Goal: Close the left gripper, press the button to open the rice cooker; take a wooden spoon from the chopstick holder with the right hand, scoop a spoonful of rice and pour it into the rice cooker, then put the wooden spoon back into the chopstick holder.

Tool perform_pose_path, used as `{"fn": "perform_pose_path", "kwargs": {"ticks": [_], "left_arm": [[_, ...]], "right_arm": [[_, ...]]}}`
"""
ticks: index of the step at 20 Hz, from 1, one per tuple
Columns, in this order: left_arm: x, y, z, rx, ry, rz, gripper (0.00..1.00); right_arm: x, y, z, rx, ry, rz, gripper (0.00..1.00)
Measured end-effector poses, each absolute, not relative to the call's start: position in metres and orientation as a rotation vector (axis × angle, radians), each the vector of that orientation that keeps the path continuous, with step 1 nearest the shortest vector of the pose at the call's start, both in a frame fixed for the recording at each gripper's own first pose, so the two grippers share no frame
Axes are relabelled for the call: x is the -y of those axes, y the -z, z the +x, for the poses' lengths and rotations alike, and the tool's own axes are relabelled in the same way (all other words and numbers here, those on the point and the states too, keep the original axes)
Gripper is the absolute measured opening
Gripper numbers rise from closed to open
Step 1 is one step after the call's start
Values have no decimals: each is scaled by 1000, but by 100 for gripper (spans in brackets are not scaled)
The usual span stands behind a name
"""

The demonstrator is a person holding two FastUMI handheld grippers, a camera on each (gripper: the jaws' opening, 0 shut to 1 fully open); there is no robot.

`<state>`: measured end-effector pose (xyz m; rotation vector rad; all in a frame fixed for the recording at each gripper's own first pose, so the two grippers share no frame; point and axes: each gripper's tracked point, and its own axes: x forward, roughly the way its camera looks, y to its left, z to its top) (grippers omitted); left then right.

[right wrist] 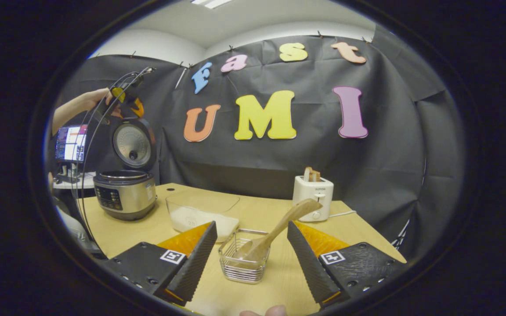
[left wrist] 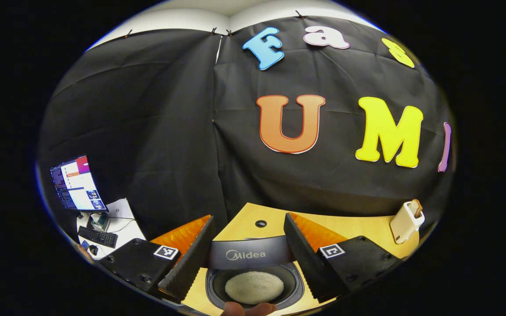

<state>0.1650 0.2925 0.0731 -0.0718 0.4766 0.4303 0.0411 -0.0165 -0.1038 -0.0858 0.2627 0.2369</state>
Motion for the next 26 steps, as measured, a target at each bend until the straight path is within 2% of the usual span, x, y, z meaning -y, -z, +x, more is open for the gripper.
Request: {"fn": "perform_pose_path", "kwargs": {"ticks": [14, 23, 26], "left_arm": [[-227, 17, 61, -423, -396, -78, 100], [-217, 56, 43, -370, -412, -49, 100], [-215, 69, 39, -402, -408, -63, 100]], "right_arm": [[-2, 98, 23, -246, -276, -92, 95], [5, 91, 18, -227, -251, -89, 95], [7, 92, 18, -234, -243, -70, 96]]}}
